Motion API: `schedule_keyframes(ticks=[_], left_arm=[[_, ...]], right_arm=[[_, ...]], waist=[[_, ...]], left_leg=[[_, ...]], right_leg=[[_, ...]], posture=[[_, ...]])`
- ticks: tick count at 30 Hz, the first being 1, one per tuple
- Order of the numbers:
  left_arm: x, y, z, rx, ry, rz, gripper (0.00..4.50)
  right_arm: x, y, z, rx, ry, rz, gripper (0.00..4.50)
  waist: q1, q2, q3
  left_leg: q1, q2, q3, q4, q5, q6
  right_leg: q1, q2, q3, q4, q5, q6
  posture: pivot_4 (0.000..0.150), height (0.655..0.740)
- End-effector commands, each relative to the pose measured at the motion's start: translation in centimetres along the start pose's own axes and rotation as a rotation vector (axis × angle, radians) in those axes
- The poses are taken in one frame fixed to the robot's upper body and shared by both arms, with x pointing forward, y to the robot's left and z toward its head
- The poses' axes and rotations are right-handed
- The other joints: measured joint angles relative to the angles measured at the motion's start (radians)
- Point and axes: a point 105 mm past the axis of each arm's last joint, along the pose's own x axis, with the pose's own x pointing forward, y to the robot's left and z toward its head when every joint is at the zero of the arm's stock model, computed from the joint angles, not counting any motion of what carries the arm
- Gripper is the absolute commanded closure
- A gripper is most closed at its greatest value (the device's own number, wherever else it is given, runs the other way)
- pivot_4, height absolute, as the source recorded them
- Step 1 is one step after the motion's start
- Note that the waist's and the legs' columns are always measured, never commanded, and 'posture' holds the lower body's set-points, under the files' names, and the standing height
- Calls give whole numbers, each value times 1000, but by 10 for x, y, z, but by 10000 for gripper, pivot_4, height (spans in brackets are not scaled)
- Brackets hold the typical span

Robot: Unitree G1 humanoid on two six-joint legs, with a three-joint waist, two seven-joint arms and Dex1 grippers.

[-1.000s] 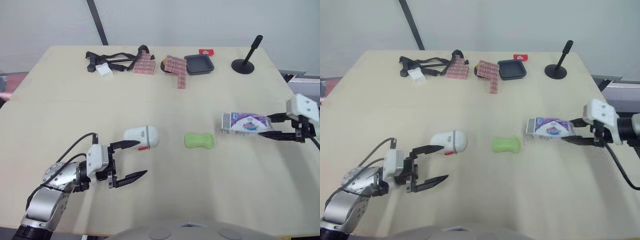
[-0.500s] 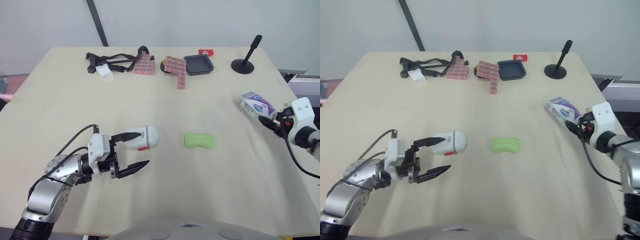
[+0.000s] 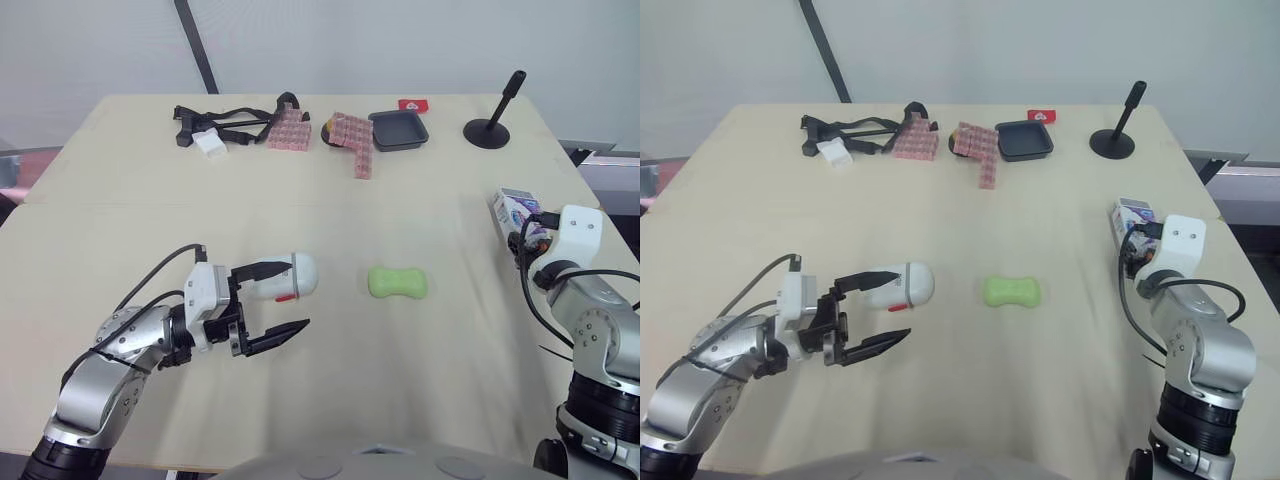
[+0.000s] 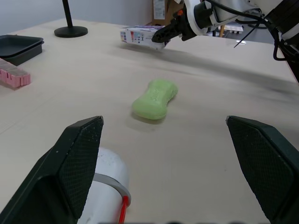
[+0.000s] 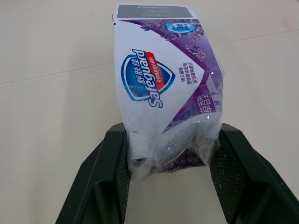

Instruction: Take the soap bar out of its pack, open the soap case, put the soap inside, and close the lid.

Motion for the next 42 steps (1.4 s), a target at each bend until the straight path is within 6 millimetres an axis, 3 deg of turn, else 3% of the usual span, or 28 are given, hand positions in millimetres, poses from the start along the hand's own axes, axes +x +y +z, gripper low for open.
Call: schedule_keyframes(ticks=[1, 15, 22, 26, 31, 35, 37, 40, 42], left_arm=[[2, -4, 15, 30, -38, -35, 0], [4, 0, 16, 43, -35, -24, 0], [3, -1, 15, 43, -32, -22, 0], [3, -1, 13, 42, -29, -22, 0], [2, -2, 12, 44, -26, -18, 0], [0, 0, 10, 47, -19, -17, 0], [0, 2, 9, 49, -15, -16, 0], [-1, 5, 7, 60, -4, -18, 0], [-2, 8, 6, 70, 13, -26, 0]], right_arm=[[-4, -4, 9, -24, -46, -21, 21400], [-4, -7, 3, -21, -29, -21, 21400], [-4, -5, 8, -43, -40, 8, 222], [-7, -1, 20, -123, -81, 39, 222], [-16, 3, 57, -334, -226, 126, 222], [-37, 39, 80, -429, -406, 498, 222], [-51, 52, 73, -487, -426, 676, 222], [-66, 58, 57, -430, -402, 863, 222], [-82, 61, 33, -486, -351, 1031, 222]], waist=[[0, 0, 0], [-2, 1, -1], [-2, 1, -1], [-3, 1, 0], [-1, 2, 0], [-5, 2, 0], [-5, 2, 0], [-1, 1, -1], [2, 1, -1]], left_leg=[[0, 0, 0, 0, 0, 0], [1, 0, 0, -2, 0, -1], [1, 0, 0, -3, 1, -2], [2, -1, 0, -5, 1, -2], [2, -1, 0, -6, 2, -3], [3, 1, -1, -6, 2, -3], [2, 1, -1, -6, 2, -2], [2, 3, -1, -6, 2, -2], [1, 3, -1, -6, 2, 0]], right_leg=[[0, 0, 0, 0, 0, 0], [1, 0, 0, -1, 0, 0], [1, 0, 0, -1, 0, 0], [1, 0, 0, -2, 0, 0], [2, 0, -1, -3, 0, 0], [3, 0, -1, -4, 0, 0], [3, 0, -1, -4, 0, 0], [4, 0, -2, -6, 0, 0], [4, -1, -3, -7, 0, 0]], posture=[[1500, 7374], [1500, 7374], [1500, 7374], [1500, 7374], [1500, 7374], [1500, 7374], [1500, 7374], [1500, 7374], [1500, 7374]])
